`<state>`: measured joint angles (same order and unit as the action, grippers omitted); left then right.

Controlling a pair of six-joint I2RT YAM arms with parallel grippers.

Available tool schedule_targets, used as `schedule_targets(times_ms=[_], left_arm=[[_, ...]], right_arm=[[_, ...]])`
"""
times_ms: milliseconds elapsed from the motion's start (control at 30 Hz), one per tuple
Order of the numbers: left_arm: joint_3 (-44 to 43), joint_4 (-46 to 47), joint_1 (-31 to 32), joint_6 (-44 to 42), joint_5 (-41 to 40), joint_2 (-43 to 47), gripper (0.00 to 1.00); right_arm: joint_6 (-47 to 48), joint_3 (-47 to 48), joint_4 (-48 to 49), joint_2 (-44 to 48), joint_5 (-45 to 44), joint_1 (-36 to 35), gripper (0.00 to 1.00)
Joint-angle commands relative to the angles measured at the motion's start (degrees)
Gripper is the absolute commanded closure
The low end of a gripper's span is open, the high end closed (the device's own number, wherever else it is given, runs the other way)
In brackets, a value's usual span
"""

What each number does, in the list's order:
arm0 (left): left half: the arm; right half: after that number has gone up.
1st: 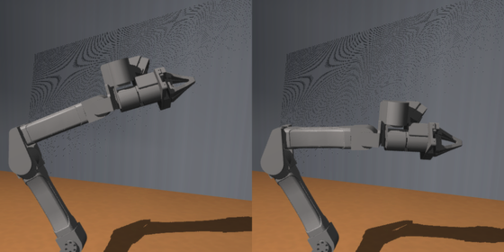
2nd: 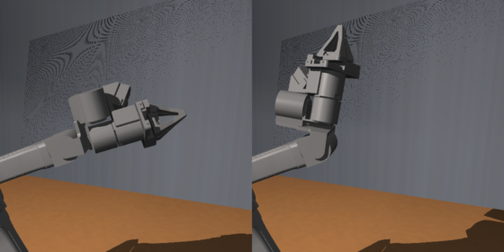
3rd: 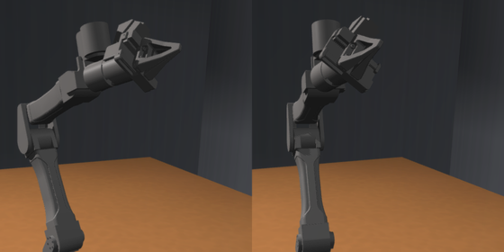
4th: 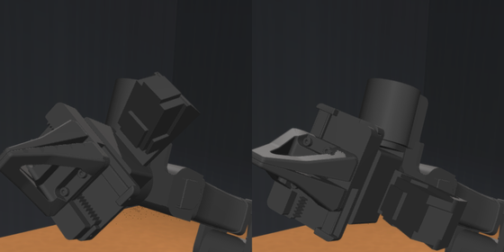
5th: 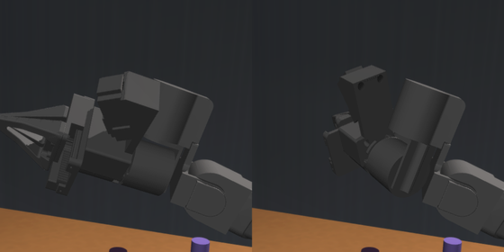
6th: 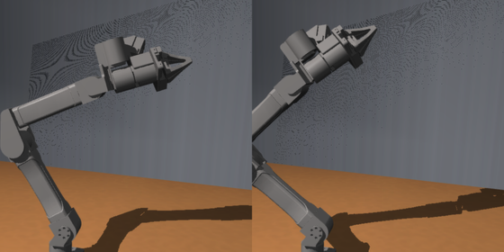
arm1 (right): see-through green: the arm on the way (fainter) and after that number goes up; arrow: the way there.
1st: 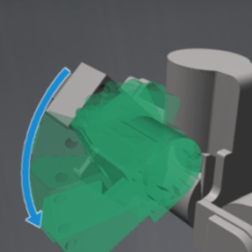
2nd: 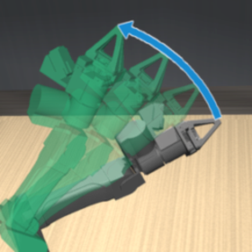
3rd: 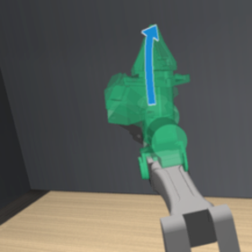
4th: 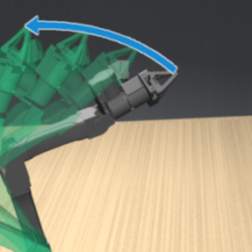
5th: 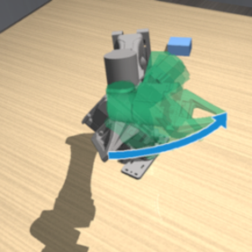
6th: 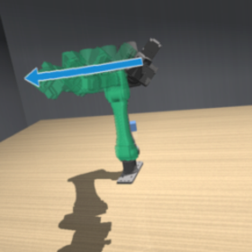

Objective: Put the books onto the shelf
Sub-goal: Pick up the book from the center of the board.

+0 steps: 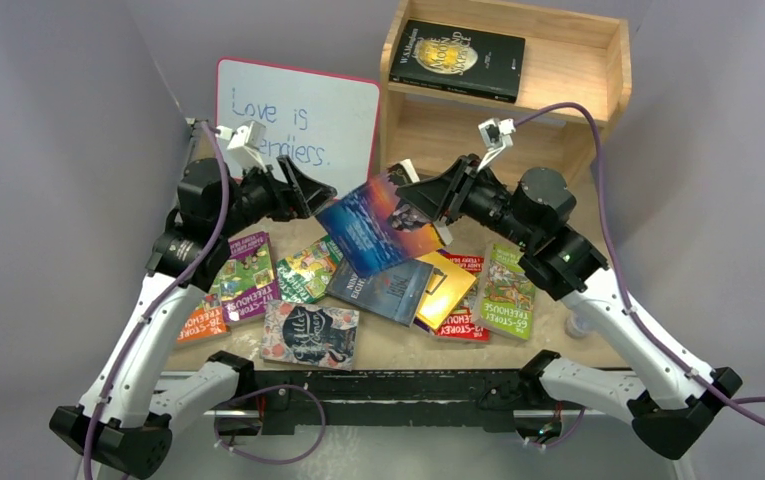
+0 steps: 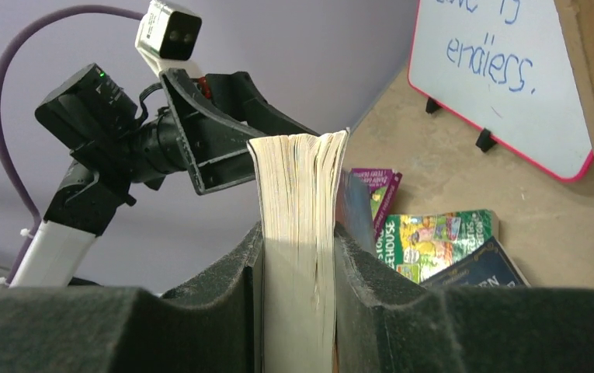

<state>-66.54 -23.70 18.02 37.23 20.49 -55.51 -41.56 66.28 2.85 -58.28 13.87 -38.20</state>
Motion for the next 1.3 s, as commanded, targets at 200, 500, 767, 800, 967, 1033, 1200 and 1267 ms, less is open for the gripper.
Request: schedule_targets(times_ms=[200,500,767,800,967,1033,1200,1267], left_arm=[[9.35,7.33,-1.41,10.25,-3.99,5.51,0.25],[14.94,5.31,-1.41,18.65,-11.26,15.21,0.24],[30.23,32.05,-1.41,33.59,1.38,20.28,0.22],[31.12,34.33,-1.41,34.85,2.81,19.67,0.22],[32.41,43.12,-1.32,37.33,9.39,15.97,0.22],[32.06,45.22,-1.32,38.20,10.86,14.54,0.22],[35.40,54.65,-1.32,44.53,11.43,14.18,0.21],[37.09,59.40,-1.32,47.91,12.01,13.92,0.21]], right_arm=[[-11.00,7.78,-2.10,-0.17,-6.23,1.38,1.00],[-18.98,3.58,1.02,0.92,-13.52,2.13,1.00],[-29.53,6.24,8.44,-1.16,-13.13,2.09,1.00],[-30.75,6.56,9.30,-1.60,-12.62,2.15,1.00],[-36.33,7.77,14.19,-4.09,-8.19,2.16,1.00],[-38.67,7.69,15.79,-4.53,-7.14,2.16,1.00],[-41.73,7.24,18.57,-4.07,-7.04,2.15,1.00],[-43.39,7.11,19.71,-3.80,-6.93,2.15,1.00]])
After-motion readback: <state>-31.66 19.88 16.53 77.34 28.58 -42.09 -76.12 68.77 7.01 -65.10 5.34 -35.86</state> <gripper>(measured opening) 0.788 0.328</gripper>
